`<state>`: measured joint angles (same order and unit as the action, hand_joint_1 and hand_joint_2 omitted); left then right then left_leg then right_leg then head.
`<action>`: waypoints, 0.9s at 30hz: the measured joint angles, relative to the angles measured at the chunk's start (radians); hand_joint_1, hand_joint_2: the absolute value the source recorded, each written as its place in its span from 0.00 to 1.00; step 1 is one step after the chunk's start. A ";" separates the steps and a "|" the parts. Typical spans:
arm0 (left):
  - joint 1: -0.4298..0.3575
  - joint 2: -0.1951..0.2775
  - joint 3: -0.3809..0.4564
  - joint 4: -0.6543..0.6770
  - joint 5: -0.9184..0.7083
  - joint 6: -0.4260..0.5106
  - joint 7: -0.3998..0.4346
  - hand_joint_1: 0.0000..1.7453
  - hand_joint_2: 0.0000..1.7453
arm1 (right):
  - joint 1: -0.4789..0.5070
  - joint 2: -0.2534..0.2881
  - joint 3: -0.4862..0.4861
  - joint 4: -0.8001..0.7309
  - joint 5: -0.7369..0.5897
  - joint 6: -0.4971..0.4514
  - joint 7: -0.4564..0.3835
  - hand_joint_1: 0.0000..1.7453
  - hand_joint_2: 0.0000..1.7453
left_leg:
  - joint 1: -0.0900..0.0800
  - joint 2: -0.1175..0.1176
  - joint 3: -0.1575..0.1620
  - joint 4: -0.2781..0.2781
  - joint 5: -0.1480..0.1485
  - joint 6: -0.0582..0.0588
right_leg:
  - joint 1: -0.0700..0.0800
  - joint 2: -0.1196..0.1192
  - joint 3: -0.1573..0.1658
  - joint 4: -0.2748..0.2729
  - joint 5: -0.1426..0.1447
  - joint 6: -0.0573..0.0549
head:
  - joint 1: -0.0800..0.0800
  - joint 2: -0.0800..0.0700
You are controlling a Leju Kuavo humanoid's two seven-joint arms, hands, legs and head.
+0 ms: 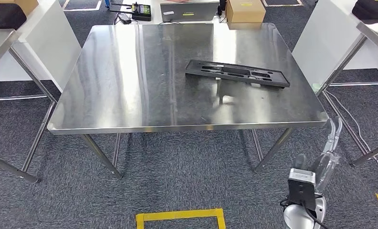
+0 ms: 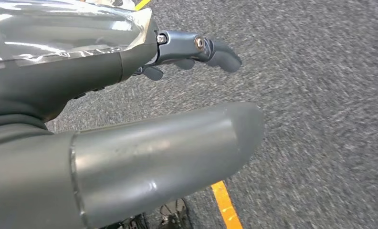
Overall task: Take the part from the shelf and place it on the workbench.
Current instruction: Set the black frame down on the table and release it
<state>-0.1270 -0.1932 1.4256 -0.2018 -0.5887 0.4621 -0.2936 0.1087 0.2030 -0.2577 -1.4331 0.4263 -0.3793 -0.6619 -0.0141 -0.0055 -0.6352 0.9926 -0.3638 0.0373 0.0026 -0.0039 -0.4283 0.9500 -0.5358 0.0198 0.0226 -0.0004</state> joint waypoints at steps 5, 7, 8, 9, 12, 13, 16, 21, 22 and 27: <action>0.001 -0.002 0.006 0.000 0.003 0.027 0.013 0.00 0.00 | -0.073 -0.009 -0.118 0.298 0.078 -0.155 -0.009 0.00 0.00 | 0.012 -0.002 -0.065 0.213 -0.190 -0.028 | -0.010 -0.004 -0.055 -0.002 0.057 -0.026 | -0.003 0.000; 0.000 -0.002 0.006 0.000 0.002 0.039 0.018 0.00 0.00 | -0.117 -0.024 -0.186 0.493 0.145 -0.257 0.016 0.00 0.00 | 0.021 -0.002 -0.068 0.298 -0.196 -0.037 | -0.009 -0.008 -0.079 0.003 0.077 -0.020 | -0.003 0.000; 0.000 -0.002 0.006 0.000 0.002 0.045 0.020 0.00 0.00 | -0.134 -0.030 -0.222 0.579 0.181 -0.282 0.044 0.00 0.00 | 0.026 -0.001 -0.046 0.292 -0.169 -0.040 | -0.010 -0.011 -0.091 0.008 0.085 -0.015 | -0.003 0.000; -0.001 -0.002 0.007 0.000 0.002 0.050 0.022 0.00 0.00 | -0.147 -0.033 -0.260 0.660 0.222 -0.294 0.082 0.00 0.00 | 0.032 -0.001 -0.004 0.249 -0.142 -0.045 | -0.012 -0.012 -0.104 0.015 0.092 -0.010 | -0.002 0.000; -0.007 -0.004 0.008 0.000 0.002 0.070 0.030 0.00 0.00 | -0.173 -0.034 -0.352 0.844 0.309 -0.297 0.212 0.00 0.00 | 0.038 -0.007 0.134 0.054 -0.147 -0.051 | -0.012 -0.015 -0.139 0.040 0.105 0.007 | -0.002 0.000; -0.009 -0.004 0.008 0.000 0.002 0.075 0.032 0.00 0.00 | -0.179 -0.033 -0.369 0.881 0.316 -0.291 0.245 0.00 0.00 | 0.036 -0.009 0.151 0.023 -0.160 -0.049 | -0.010 -0.015 -0.145 0.044 0.108 0.012 | -0.002 0.000; -0.010 -0.005 0.009 0.000 0.002 0.081 0.034 0.00 0.00 | -0.183 -0.032 -0.385 0.916 0.320 -0.281 0.285 0.00 0.00 | 0.034 -0.011 0.152 0.014 -0.164 -0.044 | -0.008 -0.016 -0.149 0.047 0.111 0.017 | 0.000 0.000; -0.011 -0.006 0.009 0.000 0.002 0.092 0.037 0.00 0.00 | -0.183 -0.026 -0.409 0.968 0.326 -0.247 0.376 0.00 0.00 | 0.027 -0.009 0.142 0.013 -0.157 -0.029 | -0.011 -0.016 -0.152 0.045 0.123 0.029 | -0.001 0.000; -0.012 -0.006 0.009 0.000 0.000 0.097 0.040 0.00 0.00 | -0.181 -0.019 -0.422 1.013 0.353 -0.214 0.475 0.00 0.00 | 0.024 -0.005 0.125 0.012 -0.143 -0.014 | -0.012 -0.014 -0.171 0.083 0.089 0.027 | 0.000 0.000; -0.013 -0.012 0.002 0.000 -0.042 0.093 0.062 0.00 0.00 | -0.178 0.001 -0.445 1.165 0.471 -0.036 0.761 0.00 0.00 | 0.017 0.011 0.005 0.009 -0.041 0.016 | -0.015 -0.002 -0.176 0.305 -0.042 0.044 | 0.003 0.000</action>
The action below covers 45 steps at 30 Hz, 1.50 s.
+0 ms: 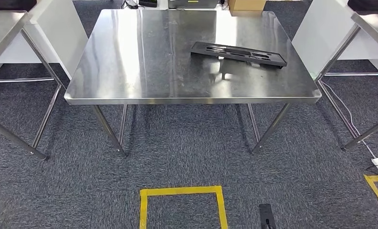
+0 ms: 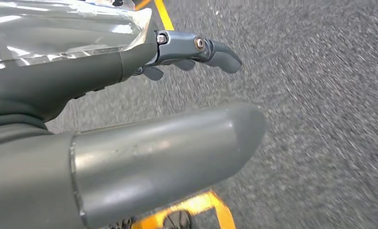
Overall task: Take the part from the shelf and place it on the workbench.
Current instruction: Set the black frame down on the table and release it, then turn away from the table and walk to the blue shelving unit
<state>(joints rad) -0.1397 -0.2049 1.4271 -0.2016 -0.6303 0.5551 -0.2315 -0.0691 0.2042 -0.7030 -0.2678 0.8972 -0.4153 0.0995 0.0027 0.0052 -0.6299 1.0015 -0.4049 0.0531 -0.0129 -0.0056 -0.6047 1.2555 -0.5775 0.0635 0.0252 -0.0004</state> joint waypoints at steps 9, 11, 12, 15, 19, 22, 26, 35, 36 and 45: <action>0.008 -0.001 -0.052 0.000 -0.075 -0.016 0.047 0.00 0.00 | -0.010 0.005 0.073 0.046 0.166 0.075 0.091 0.00 0.00 | 0.004 -0.005 -0.058 0.050 -0.010 -0.048 | -0.002 -0.001 0.164 -0.303 0.046 -0.060 | -0.002 0.000; 0.010 -0.002 -0.067 0.000 -0.092 -0.028 0.047 0.00 0.00 | -0.010 0.007 0.094 0.049 0.185 0.070 0.095 0.00 0.00 | 0.008 -0.006 -0.085 0.173 -0.123 -0.057 | 0.001 -0.004 0.138 -0.301 0.070 -0.072 | -0.003 0.000; 0.010 -0.003 -0.075 0.000 -0.100 -0.034 0.047 0.00 0.00 | -0.010 0.009 0.102 0.050 0.189 0.068 0.095 0.00 0.00 | 0.009 -0.007 -0.094 0.238 -0.155 -0.061 | 0.002 -0.006 0.126 -0.300 0.081 -0.072 | -0.003 0.000; 0.013 -0.003 -0.097 0.000 -0.121 -0.044 0.051 0.00 0.00 | -0.010 0.008 0.115 0.055 0.192 0.067 0.108 0.00 0.00 | 0.012 -0.007 -0.037 0.266 -0.122 -0.066 | 0.003 -0.010 0.088 -0.290 0.109 -0.063 | -0.003 0.000; 0.013 -0.005 -0.120 0.000 -0.136 -0.046 0.072 0.00 0.00 | -0.012 0.008 0.115 0.057 0.172 0.071 0.108 0.00 0.00 | 0.011 -0.010 0.142 0.021 -0.107 -0.058 | 0.007 -0.011 0.047 -0.265 0.131 -0.040 | -0.002 0.000; 0.014 -0.008 -0.127 0.000 -0.143 -0.037 0.108 0.00 0.00 | -0.011 0.008 0.115 0.060 0.171 0.077 0.104 0.00 0.00 | 0.007 -0.009 0.131 -0.012 -0.108 -0.037 | 0.008 -0.012 0.024 -0.259 0.149 -0.018 | -0.001 0.000; 0.017 -0.013 -0.133 0.000 -0.140 -0.030 0.129 0.00 0.00 | -0.010 0.006 0.115 0.065 0.177 0.081 0.094 0.00 0.00 | 0.008 -0.003 0.083 -0.021 -0.063 -0.005 | 0.008 -0.005 -0.042 -0.101 0.018 -0.032 | 0.003 0.000; 0.017 -0.026 -0.134 0.000 -0.132 -0.023 0.140 0.00 0.00 | -0.024 0.004 0.115 0.068 0.183 0.081 0.086 0.00 0.00 | -0.001 0.001 -0.004 -0.018 0.030 -0.029 | 0.010 0.004 0.197 -0.312 0.023 -0.015 | 0.000 0.000; 0.017 -0.027 -0.134 0.000 -0.132 -0.023 0.140 0.00 0.00 | -0.025 0.004 0.115 0.068 0.182 0.081 0.086 0.00 0.00 | -0.002 0.001 -0.006 -0.019 0.039 -0.033 | 0.012 0.006 0.194 -0.320 0.025 -0.022 | -0.001 0.000; 0.021 -0.027 -0.134 0.000 -0.128 -0.021 0.140 0.00 0.00 | -0.028 0.003 0.114 0.072 0.179 0.081 0.086 0.00 0.00 | 0.007 -0.004 -0.052 0.274 -0.150 -0.057 | 0.011 -0.004 0.101 -0.290 0.091 -0.070 | -0.004 0.000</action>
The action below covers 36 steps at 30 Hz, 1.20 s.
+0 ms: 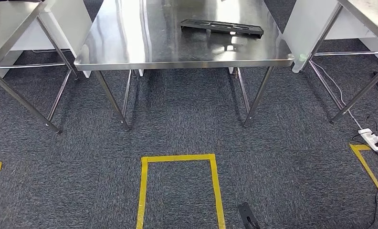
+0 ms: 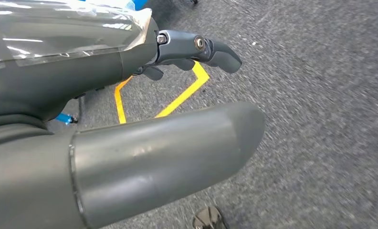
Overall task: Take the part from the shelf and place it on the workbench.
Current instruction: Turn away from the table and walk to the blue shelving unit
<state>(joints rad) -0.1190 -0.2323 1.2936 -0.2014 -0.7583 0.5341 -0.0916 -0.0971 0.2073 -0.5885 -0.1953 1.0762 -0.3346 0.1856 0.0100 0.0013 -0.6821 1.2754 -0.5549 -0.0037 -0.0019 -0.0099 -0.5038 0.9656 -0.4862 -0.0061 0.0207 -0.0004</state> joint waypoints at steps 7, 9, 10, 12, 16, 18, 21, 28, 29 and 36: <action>-0.001 0.002 -0.013 0.000 -0.038 -0.013 -0.003 0.00 0.00 | -0.004 0.002 -0.035 0.000 -0.090 -0.022 -0.069 0.00 0.00 | -0.014 -0.007 0.176 -0.272 0.058 0.035 | 0.002 -0.002 -0.052 0.030 0.028 0.038 | 0.001 0.000; -0.002 0.004 -0.024 0.000 -0.057 -0.026 -0.007 0.00 0.00 | -0.003 -0.003 -0.064 0.000 -0.129 -0.023 -0.106 0.00 0.00 | -0.011 -0.005 0.169 -0.295 0.070 0.049 | 0.000 0.001 -0.074 0.058 0.001 0.042 | 0.003 0.000; -0.003 0.004 -0.030 0.000 -0.064 -0.031 -0.008 0.00 0.00 | -0.002 -0.006 -0.079 0.000 -0.144 -0.023 -0.125 0.00 0.00 | -0.008 -0.003 0.162 -0.304 0.078 0.055 | 0.000 0.002 -0.092 0.098 -0.032 0.040 | 0.005 0.000; -0.003 0.005 -0.041 -0.001 -0.075 -0.037 -0.010 0.00 0.00 | -0.002 -0.012 -0.105 0.000 -0.167 -0.023 -0.160 0.00 0.00 | -0.009 0.000 0.139 -0.307 0.095 0.059 | -0.005 0.005 -0.130 0.217 -0.106 0.036 | 0.008 0.000; -0.002 0.006 -0.058 0.000 -0.091 -0.044 -0.014 0.00 0.00 | -0.002 -0.024 -0.168 0.000 -0.252 -0.005 -0.230 0.00 0.00 | -0.005 0.007 0.087 -0.297 0.131 0.050 | -0.018 0.005 -0.080 0.258 -0.087 0.081 | 0.008 0.000; -0.002 0.006 -0.064 -0.001 -0.097 -0.051 -0.021 0.00 0.00 | -0.005 -0.026 -0.205 0.000 -0.297 0.006 -0.269 0.00 0.00 | -0.003 0.007 0.061 -0.285 0.147 0.038 | -0.022 0.006 0.019 0.110 -0.059 0.096 | 0.008 0.000; -0.002 0.008 -0.072 -0.001 -0.101 -0.056 -0.033 0.00 0.00 | -0.007 -0.027 -0.256 -0.001 -0.344 0.015 -0.337 0.00 0.00 | -0.005 0.006 0.044 -0.278 0.173 0.019 | -0.014 0.011 0.079 -0.002 -0.072 0.075 | 0.006 0.000; 0.001 0.011 -0.081 -0.001 -0.102 -0.056 -0.036 0.00 0.00 | -0.012 -0.020 -0.328 -0.001 -0.370 0.002 -0.421 0.00 0.00 | 0.004 0.000 -0.009 -0.051 -0.039 -0.009 | -0.011 0.004 -0.002 0.007 -0.001 0.002 | 0.002 0.000; 0.000 0.011 -0.081 -0.001 -0.102 -0.056 -0.036 0.00 0.00 | -0.012 -0.019 -0.333 -0.001 -0.372 0.014 -0.425 0.00 0.00 | 0.004 0.000 -0.010 0.001 -0.050 -0.010 | -0.008 0.003 -0.018 0.010 0.013 0.002 | 0.003 0.000; -0.005 0.014 -0.086 -0.001 -0.112 -0.056 -0.029 0.00 0.00 | -0.017 -0.019 -0.356 -0.001 -0.380 0.045 -0.443 0.00 0.00 | -0.007 -0.007 0.270 -0.302 -0.001 0.020 | 0.002 0.001 -0.098 0.028 0.083 0.029 | 0.004 0.000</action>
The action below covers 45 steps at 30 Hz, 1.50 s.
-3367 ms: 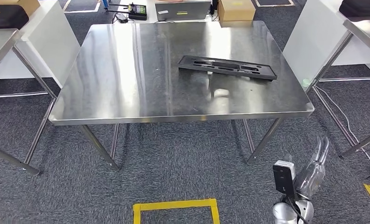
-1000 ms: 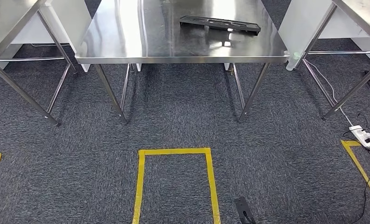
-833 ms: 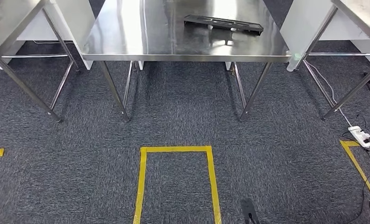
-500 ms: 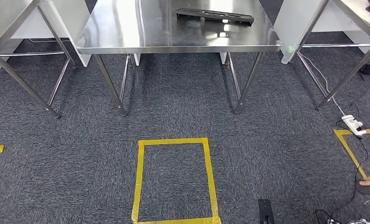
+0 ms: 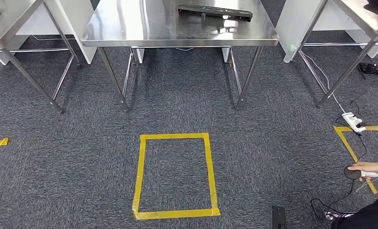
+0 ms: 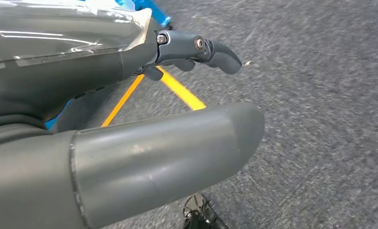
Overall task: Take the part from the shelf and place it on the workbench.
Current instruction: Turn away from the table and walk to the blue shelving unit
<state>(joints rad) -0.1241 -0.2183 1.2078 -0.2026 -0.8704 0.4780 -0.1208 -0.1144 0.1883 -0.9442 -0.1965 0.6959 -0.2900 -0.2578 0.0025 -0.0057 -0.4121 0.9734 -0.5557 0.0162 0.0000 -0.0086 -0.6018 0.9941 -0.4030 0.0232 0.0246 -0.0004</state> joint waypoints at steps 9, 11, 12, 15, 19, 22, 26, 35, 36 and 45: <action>0.003 0.004 -0.003 0.000 -0.002 0.000 0.003 0.00 0.00 | 0.004 -0.016 -0.006 0.001 0.004 0.010 -0.005 0.00 0.00 | -0.009 0.017 -0.130 -0.021 0.111 0.042 | -0.011 0.005 -0.069 0.296 -0.174 0.019 | 0.004 0.000; 0.003 0.004 -0.003 0.000 -0.002 0.000 0.003 0.00 0.00 | 0.004 -0.019 -0.007 0.001 0.004 0.011 -0.005 0.00 0.00 | -0.007 0.019 -0.167 -0.013 0.138 0.036 | -0.014 0.005 -0.002 0.256 -0.127 0.045 | 0.004 0.000; 0.003 0.004 -0.004 0.000 -0.002 0.000 0.003 0.00 0.00 | 0.003 -0.020 -0.008 0.001 0.004 0.011 -0.005 0.00 0.00 | -0.007 0.020 -0.184 -0.007 0.150 0.031 | -0.016 0.005 0.058 0.185 -0.114 0.051 | 0.004 0.000; 0.003 0.004 -0.004 0.000 -0.005 0.000 0.003 0.00 0.00 | -0.001 -0.020 -0.008 0.001 0.005 0.013 -0.005 0.00 0.00 | -0.010 0.020 -0.220 0.013 0.181 0.015 | -0.011 0.007 0.196 -0.028 -0.150 0.035 | 0.004 0.000; 0.006 0.006 -0.004 0.000 -0.008 0.001 0.011 0.00 0.00 | 0.001 -0.021 -0.011 0.001 0.001 0.044 -0.002 0.00 0.00 | -0.003 0.016 -0.245 0.044 0.161 -0.006 | -0.018 0.004 0.170 -0.043 -0.138 -0.008 | 0.002 0.000; 0.008 0.007 -0.004 0.000 -0.010 0.001 0.019 0.00 0.00 | 0.000 -0.024 -0.012 0.001 0.003 0.062 0.002 0.00 0.00 | 0.003 0.012 -0.285 0.207 0.009 -0.019 | -0.018 0.001 0.129 -0.043 -0.103 -0.031 | 0.000 0.000; 0.009 0.009 -0.004 0.000 -0.018 0.000 0.019 0.00 0.00 | 0.001 -0.025 -0.012 0.001 0.008 0.062 0.011 0.00 0.00 | 0.010 0.015 -0.249 0.299 0.059 -0.023 | -0.014 -0.007 0.078 -0.038 -0.060 -0.024 | -0.001 0.000; 0.007 0.012 -0.012 0.000 -0.024 0.001 0.019 0.00 0.00 | 0.005 -0.024 -0.012 0.001 0.037 0.018 0.048 0.00 0.00 | 0.002 0.023 -0.077 -0.010 0.053 0.033 | -0.008 -0.029 0.009 0.049 -0.070 0.016 | 0.002 0.000; 0.008 0.012 -0.012 0.000 -0.024 0.001 0.019 0.00 0.00 | 0.006 -0.025 -0.012 0.001 0.035 0.018 0.048 0.00 0.00 | 0.001 0.017 -0.084 -0.009 0.061 0.038 | -0.010 -0.016 -0.017 0.111 -0.106 0.012 | 0.002 0.000; 0.013 0.011 -0.015 0.000 -0.027 0.000 0.014 0.00 0.00 | 0.007 -0.031 -0.019 0.001 0.017 0.018 0.057 0.00 0.00 | -0.019 -0.057 -0.130 0.002 0.107 0.030 | -0.007 0.063 0.126 -0.025 -0.103 0.013 | 0.001 0.000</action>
<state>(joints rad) -0.1107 -0.2071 1.1926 -0.2026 -0.8979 0.4785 -0.1067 -0.1072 0.1577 -0.9630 -0.1954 0.7131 -0.2722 -0.2010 -0.0161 -0.0624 -0.5425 0.9756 -0.4488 0.0462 -0.0070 0.0542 -0.4756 0.9691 -0.5058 0.0361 0.0260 -0.0004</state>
